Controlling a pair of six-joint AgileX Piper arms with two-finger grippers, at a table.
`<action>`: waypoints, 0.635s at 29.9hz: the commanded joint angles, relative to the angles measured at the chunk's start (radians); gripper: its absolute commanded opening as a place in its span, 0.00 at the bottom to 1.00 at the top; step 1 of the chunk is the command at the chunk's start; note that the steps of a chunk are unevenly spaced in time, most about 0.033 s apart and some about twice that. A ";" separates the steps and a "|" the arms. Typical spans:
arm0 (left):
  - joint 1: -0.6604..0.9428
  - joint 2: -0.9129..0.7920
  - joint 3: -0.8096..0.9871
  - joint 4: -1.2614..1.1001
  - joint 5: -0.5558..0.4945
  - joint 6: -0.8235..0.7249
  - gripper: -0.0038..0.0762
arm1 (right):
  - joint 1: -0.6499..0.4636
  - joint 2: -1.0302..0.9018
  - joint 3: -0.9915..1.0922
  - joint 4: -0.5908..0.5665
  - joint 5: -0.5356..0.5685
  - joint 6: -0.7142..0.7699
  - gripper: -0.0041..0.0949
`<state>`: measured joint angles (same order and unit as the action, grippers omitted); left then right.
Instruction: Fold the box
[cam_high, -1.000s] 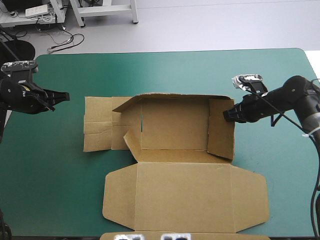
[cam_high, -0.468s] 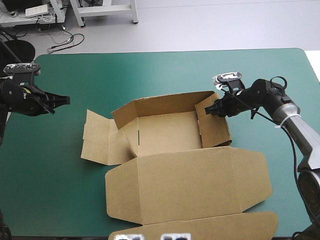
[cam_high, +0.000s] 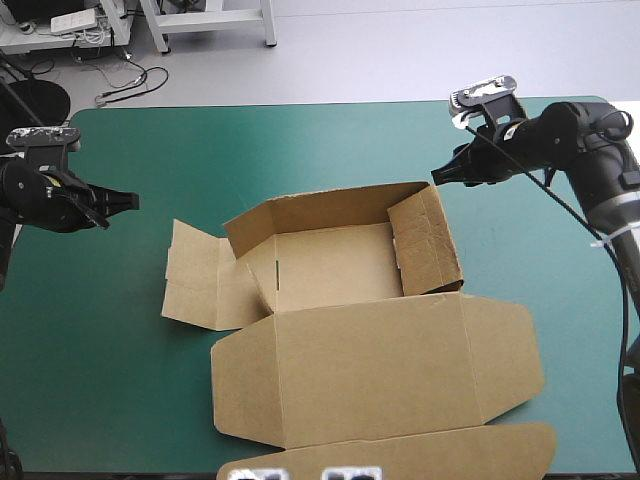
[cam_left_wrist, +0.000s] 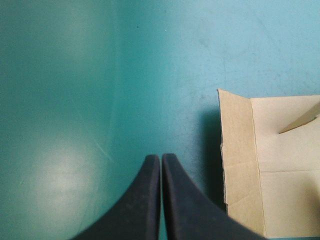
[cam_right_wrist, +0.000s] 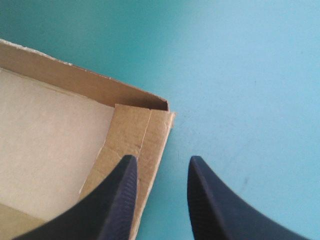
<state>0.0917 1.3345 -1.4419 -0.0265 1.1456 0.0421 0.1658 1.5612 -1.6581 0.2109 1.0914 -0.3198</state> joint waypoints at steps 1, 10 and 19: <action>-0.001 -0.035 -0.025 -0.037 -0.011 0.001 0.04 | -0.001 -0.072 -0.054 -0.019 0.090 0.025 0.32; -0.049 -0.035 -0.025 -0.190 0.050 0.106 0.04 | -0.001 -0.068 0.072 -0.020 0.077 0.037 0.29; -0.275 -0.056 -0.025 -0.095 0.061 0.120 0.04 | -0.001 0.012 0.233 0.082 -0.065 0.019 0.28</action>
<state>-0.1351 1.3190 -1.4419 -0.1490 1.2367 0.1614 0.1658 1.5941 -1.4151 0.2599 1.0847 -0.2914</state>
